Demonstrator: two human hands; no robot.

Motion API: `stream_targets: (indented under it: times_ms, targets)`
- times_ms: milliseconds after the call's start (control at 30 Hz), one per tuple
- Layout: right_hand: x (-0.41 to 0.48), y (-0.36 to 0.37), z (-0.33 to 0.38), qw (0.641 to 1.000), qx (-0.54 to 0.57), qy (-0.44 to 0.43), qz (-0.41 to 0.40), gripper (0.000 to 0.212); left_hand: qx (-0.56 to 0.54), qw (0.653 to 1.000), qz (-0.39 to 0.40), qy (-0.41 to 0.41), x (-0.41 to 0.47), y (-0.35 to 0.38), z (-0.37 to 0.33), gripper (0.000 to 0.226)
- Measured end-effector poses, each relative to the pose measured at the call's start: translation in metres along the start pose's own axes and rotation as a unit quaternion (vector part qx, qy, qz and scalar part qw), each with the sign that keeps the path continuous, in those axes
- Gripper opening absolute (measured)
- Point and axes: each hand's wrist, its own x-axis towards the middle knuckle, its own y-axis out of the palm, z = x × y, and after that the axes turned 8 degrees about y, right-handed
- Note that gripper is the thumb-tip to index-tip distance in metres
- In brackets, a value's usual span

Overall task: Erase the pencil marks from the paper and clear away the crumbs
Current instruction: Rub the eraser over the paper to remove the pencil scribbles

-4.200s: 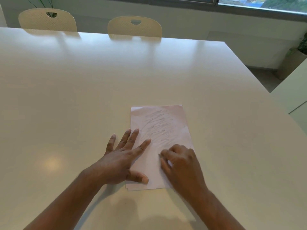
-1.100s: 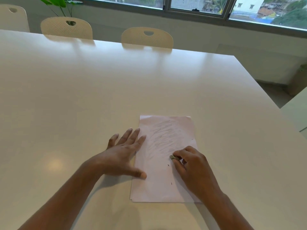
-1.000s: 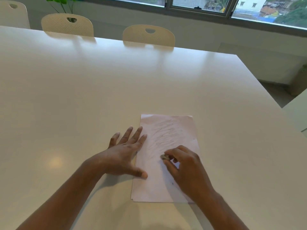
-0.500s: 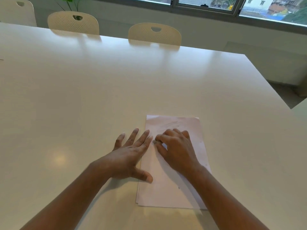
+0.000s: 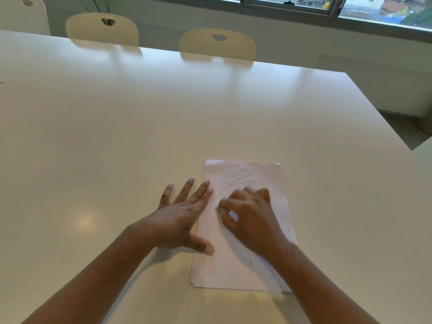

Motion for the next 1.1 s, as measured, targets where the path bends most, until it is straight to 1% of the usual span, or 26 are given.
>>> stream_targets:
  times_ms: [67,133,200,267,300,333,400,467,533,600,667,700,733,767,867,933,967,1000,1067,1100]
  targets:
    - [-0.023,-0.003,0.009,0.998,0.029,-0.048,0.031,0.022,-0.002,1.000,0.002,0.000,0.000,0.000,0.000,0.141]
    - [-0.027,-0.003,0.005,0.998,0.012,-0.062,0.029,0.022,-0.002,1.000,0.002,-0.001,0.001,0.000,0.000,0.140]
    - [-0.014,-0.001,-0.008,0.999,-0.024,-0.028,-0.015,0.021,0.000,1.000,0.005,-0.001,0.000,0.000,0.001,0.142]
    - [0.004,-0.004,-0.021,0.997,-0.047,0.040,-0.056,0.019,0.001,1.000,0.004,0.000,0.000,0.000,0.001,0.143]
    - [0.009,-0.005,-0.023,0.995,-0.043,0.067,-0.064,0.020,0.000,1.000,0.004,-0.001,0.000,-0.001,0.001,0.143]
    - [0.009,-0.005,-0.022,0.994,-0.036,0.077,-0.066,0.022,-0.001,1.000,0.004,-0.002,0.000,-0.001,0.000,0.142]
    - [-0.004,-0.003,-0.008,0.998,-0.015,0.045,-0.041,0.023,-0.001,1.000,0.004,-0.001,-0.001,-0.001,-0.001,0.141]
    - [-0.026,-0.001,0.010,1.000,0.007,-0.021,-0.004,0.021,-0.001,1.000,0.006,0.000,-0.001,-0.001,-0.001,0.140]
    - [-0.035,-0.003,0.012,0.998,-0.003,-0.054,0.011,0.016,0.001,1.000,0.005,0.001,0.000,0.000,0.000,0.140]
    - [-0.022,-0.003,-0.003,0.999,-0.028,-0.021,-0.025,0.014,-0.001,1.000,0.006,0.001,0.000,-0.001,0.001,0.141]
    - [-0.005,-0.007,-0.021,0.996,-0.046,0.051,-0.065,0.015,-0.002,1.000,0.003,0.002,0.000,-0.001,0.001,0.142]
    - [0.000,-0.009,-0.024,0.993,-0.046,0.079,-0.075,0.017,-0.001,1.000,0.003,0.002,0.000,0.000,0.001,0.142]
    - [0.001,-0.009,-0.024,0.992,-0.040,0.089,-0.078,0.020,-0.001,1.000,0.002,0.002,0.000,-0.001,0.001,0.142]
    - [-0.002,-0.008,-0.018,0.994,-0.031,0.079,-0.071,0.021,0.000,1.000,0.002,0.001,0.000,0.000,0.001,0.142]
    - [-0.029,-0.003,0.007,1.000,0.002,-0.023,-0.010,0.018,0.004,1.000,0.005,0.001,0.001,0.000,0.001,0.141]
    - [-0.031,-0.004,0.007,0.998,-0.002,-0.061,0.007,0.015,0.006,1.000,0.005,0.001,0.001,0.000,0.001,0.141]
    - [-0.023,-0.004,0.000,0.999,-0.008,-0.053,-0.005,0.015,0.004,1.000,0.006,0.000,0.000,0.000,0.000,0.141]
    - [-0.012,-0.003,-0.009,0.999,-0.018,-0.027,-0.025,0.015,0.002,1.000,0.006,0.000,0.000,-0.001,0.000,0.141]
    - [0.009,-0.005,-0.026,0.996,-0.040,0.052,-0.060,0.019,0.002,1.000,0.003,0.000,-0.001,-0.001,0.000,0.141]
    - [0.016,-0.006,-0.029,0.993,-0.042,0.084,-0.065,0.021,0.002,1.000,0.002,0.000,-0.001,-0.001,0.000,0.141]
